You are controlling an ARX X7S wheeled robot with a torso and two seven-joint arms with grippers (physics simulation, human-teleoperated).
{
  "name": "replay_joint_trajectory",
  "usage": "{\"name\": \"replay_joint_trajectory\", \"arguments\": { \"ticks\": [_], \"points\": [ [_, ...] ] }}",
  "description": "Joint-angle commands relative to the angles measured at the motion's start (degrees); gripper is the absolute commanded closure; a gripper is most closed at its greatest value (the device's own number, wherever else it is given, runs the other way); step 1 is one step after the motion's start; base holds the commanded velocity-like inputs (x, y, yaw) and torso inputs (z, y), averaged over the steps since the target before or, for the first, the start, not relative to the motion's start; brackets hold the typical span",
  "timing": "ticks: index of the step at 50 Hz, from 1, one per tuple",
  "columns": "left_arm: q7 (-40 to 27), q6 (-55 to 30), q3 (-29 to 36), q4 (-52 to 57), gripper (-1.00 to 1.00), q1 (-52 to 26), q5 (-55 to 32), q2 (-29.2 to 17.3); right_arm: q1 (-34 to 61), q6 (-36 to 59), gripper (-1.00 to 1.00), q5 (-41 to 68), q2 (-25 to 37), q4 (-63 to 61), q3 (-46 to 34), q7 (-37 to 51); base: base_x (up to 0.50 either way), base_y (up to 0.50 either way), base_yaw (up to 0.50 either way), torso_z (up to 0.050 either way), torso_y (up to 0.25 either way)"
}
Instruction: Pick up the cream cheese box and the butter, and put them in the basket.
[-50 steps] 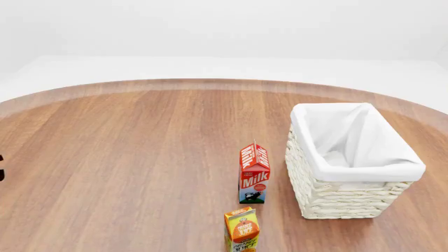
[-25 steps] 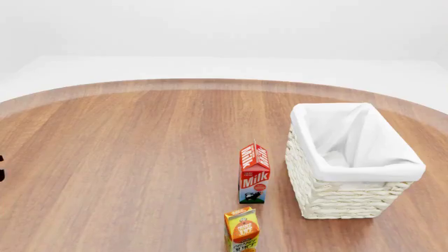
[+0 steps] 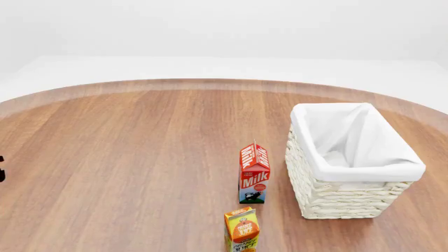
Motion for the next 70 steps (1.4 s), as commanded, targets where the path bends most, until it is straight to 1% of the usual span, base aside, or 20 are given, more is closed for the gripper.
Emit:
{"name": "replay_joint_trajectory", "arguments": {
  "ticks": [1, 17, 24, 25, 28, 45, 49, 50, 51, 52, 54, 55, 56, 58, 59, 61, 62, 63, 67, 70],
  "points": [
    [1.30, 0.74, -1.14, 0.10, -1.00, 0.27, 0.96, 1.00, 0.06, -0.20, -1.00, -0.73, -0.93, 1.66, 0.63, -2.79, 0.00, 0.00, 0.00, 0.000, 0.000],
    [1.33, 0.70, -0.88, 0.17, -1.00, 0.30, 1.04, 1.00, -0.02, -1.46, -1.00, -1.50, -0.68, 6.08, 0.55, -5.67, 0.00, 0.00, 0.00, 0.000, 0.000],
    [1.37, 0.88, -1.00, 0.04, -1.00, 0.38, 0.93, 1.03, -0.01, -1.23, -1.00, -2.62, -0.91, 6.57, -1.08, -7.17, 0.00, 0.00, 0.00, 0.000, 0.000],
    [1.37, 0.88, -1.03, 0.01, -1.00, 0.38, 0.88, 1.03, 0.30, -0.98, 1.00, -2.98, -0.88, 6.29, -1.49, -7.36, 0.00, 0.00, 0.00, 0.000, 0.000],
    [1.37, 0.89, -1.07, -0.02, -1.00, 0.37, 0.83, 1.03, 1.08, -0.50, 1.00, -4.49, -0.84, 5.12, -3.02, -8.27, 0.00, 0.00, 0.00, 0.000, 0.000],
    [1.33, 0.83, -1.10, 0.10, -1.00, 0.41, 0.87, 0.98, 1.78, -0.50, 1.00, -6.22, -0.26, 2.24, -3.20, -4.44, 0.00, 0.00, 0.00, 0.000, 0.000],
    [1.29, 0.83, -1.21, 0.26, -1.00, 0.50, 0.89, 0.99, 2.64, -1.51, 1.00, -7.34, 0.30, -1.77, -1.38, -0.60, 0.00, 0.00, 0.00, 0.000, 0.000],
    [1.26, 0.85, -1.31, 0.28, -1.00, 0.56, 0.89, 1.00, 4.14, -1.71, 1.00, -9.49, 0.61, -4.42, -1.38, 0.40, 0.00, 0.00, 0.00, 0.000, 0.000],
    [1.27, 0.88, -1.34, 0.27, -1.00, 0.58, 0.87, 1.01, 4.29, -1.59, 1.00, -8.05, 0.59, -5.29, -0.31, 1.61, 0.00, 0.00, 0.00, 0.000, 0.000],
    [1.25, 0.84, -1.35, 0.30, -1.00, 0.58, 0.89, 1.01, 5.41, -1.65, 1.00, -9.86, 0.73, -7.09, -0.56, 2.13, 0.00, 0.00, 0.00, 0.000, 0.000],
    [1.22, 0.77, -1.42, 0.49, -1.00, 0.62, 0.92, 0.97, 6.76, -1.44, 1.00, -8.87, 0.74, -10.33, 0.93, 4.30, 0.00, 0.00, 0.00, 0.000, 0.000],
    [1.22, 0.77, -1.42, 0.49, -1.00, 0.62, 0.92, 0.97, 7.73, -1.41, 1.00, -10.13, 0.92, -11.98, 1.18, 5.36, 0.00, 0.00, 0.00, 0.000, 0.000],
    [1.18, 0.52, -1.43, 0.54, -1.00, 0.40, 0.84, 0.81, 8.29, -1.49, 1.00, -8.53, 1.03, -13.27, 2.50, 6.25, 0.00, 0.00, 0.00, 0.000, 0.000],
    [1.14, 0.21, -1.46, 0.66, -1.00, 0.18, 0.67, 0.64, 10.01, -1.46, 1.00, -9.99, 1.38, -16.03, 3.36, 7.93, 0.00, 0.00, 0.00, 0.000, 0.000],
    [1.08, -0.03, -1.41, 0.72, -1.00, 0.04, 0.68, 0.56, 10.67, -1.43, 1.00, -8.89, 1.42, -17.08, 4.32, 8.66, 0.00, 0.00, 0.00, 0.000, 0.010],
    [1.41, 2.16, -1.37, -0.61, -1.00, 0.42, 0.55, 1.47, 12.68, -1.30, 1.00, -7.26, 1.62, -19.88, 6.63, 11.10, 0.00, 0.00, 0.00, 0.000, 0.000],
    [1.54, 2.42, -1.30, -0.80, -1.00, 0.37, 0.69, 1.43, 14.17, -1.09, 1.00, -4.66, 1.66, -21.91, 8.42, 13.26, 0.00, 0.00, 0.00, 0.000, 0.000],
    [0.72, 1.55, -1.57, -0.46, -1.00, 0.12, -1.05, 2.02, 14.71, -0.96, 1.00, -4.23, 1.68, -22.51, 8.78, 13.78, 0.00, 0.00, 0.00, 0.000, 0.000],
    [0.48, 0.84, -1.42, 0.19, -1.00, -0.08, -0.95, 1.81, 17.13, -0.62, 1.00, -0.93, 1.80, -24.91, 10.87, 16.62, 0.00, 0.00, 0.00, 0.000, 0.000],
    [0.37, 0.53, -1.41, 0.36, -1.00, -0.25, -0.98, 1.69, 20.75, -0.40, 1.00, 3.57, 2.15, -28.08, 13.46, 20.50, 0.00, 0.00, 0.00, 0.000, 0.000]
  ]
}}
